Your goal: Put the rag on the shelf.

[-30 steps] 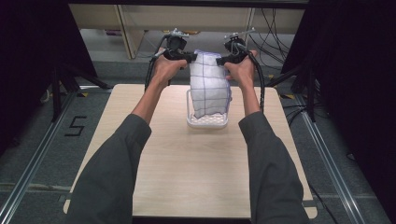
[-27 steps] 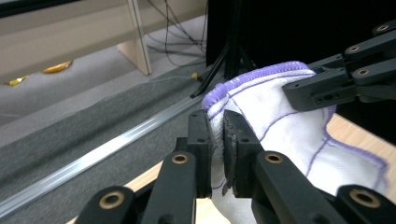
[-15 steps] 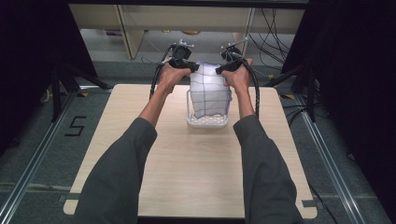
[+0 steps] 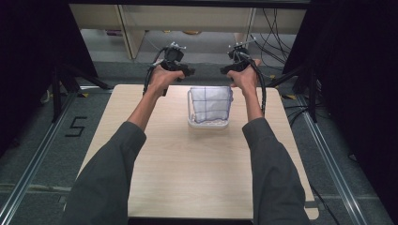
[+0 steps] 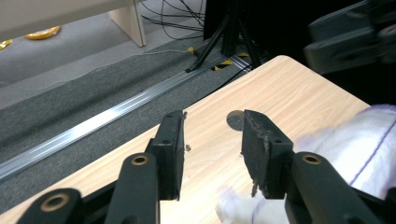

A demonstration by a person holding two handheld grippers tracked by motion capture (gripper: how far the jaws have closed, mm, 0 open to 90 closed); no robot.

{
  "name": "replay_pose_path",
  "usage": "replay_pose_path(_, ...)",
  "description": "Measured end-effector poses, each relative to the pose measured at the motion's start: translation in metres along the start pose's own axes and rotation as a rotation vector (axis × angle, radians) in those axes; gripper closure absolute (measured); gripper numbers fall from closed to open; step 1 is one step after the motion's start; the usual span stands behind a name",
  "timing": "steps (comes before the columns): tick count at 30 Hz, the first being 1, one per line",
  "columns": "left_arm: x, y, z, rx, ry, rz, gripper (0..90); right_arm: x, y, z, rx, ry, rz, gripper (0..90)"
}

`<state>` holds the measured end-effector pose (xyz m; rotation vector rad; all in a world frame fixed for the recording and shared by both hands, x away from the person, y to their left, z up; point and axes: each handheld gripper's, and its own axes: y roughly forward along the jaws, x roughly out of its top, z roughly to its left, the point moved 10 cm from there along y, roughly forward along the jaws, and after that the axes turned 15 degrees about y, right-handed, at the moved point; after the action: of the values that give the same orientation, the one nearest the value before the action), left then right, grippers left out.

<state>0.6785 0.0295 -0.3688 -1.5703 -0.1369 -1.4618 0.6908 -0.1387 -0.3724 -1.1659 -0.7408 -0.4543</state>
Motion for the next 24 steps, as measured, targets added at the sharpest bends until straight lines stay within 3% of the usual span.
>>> replay_pose_path(5, -0.013, -0.016, 0.005, -0.022, -0.009, 0.015, 55.6, -0.002, -0.01, -0.004, 0.042, 0.023, -0.01, 54.0)
replay_pose_path(10, -0.02, -0.026, 0.007, -0.026, -0.023, 0.024, 48.6, -0.008, -0.02, -0.004, 0.068, -0.001, -0.002, 51.0)
replay_pose_path(15, -0.031, -0.039, -0.006, -0.047, -0.047, 0.018, 40.6, -0.018, -0.04, 0.008, 0.114, -0.018, -0.004, 48.5)
replay_pose_path(20, -0.038, -0.047, -0.016, -0.067, -0.032, 0.028, 36.6, -0.026, -0.054, 0.011, 0.135, -0.042, -0.01, 46.3)
replay_pose_path(24, -0.043, -0.054, -0.023, -0.066, -0.042, -0.002, 36.3, -0.031, -0.062, 0.013, 0.146, -0.021, -0.011, 44.7)
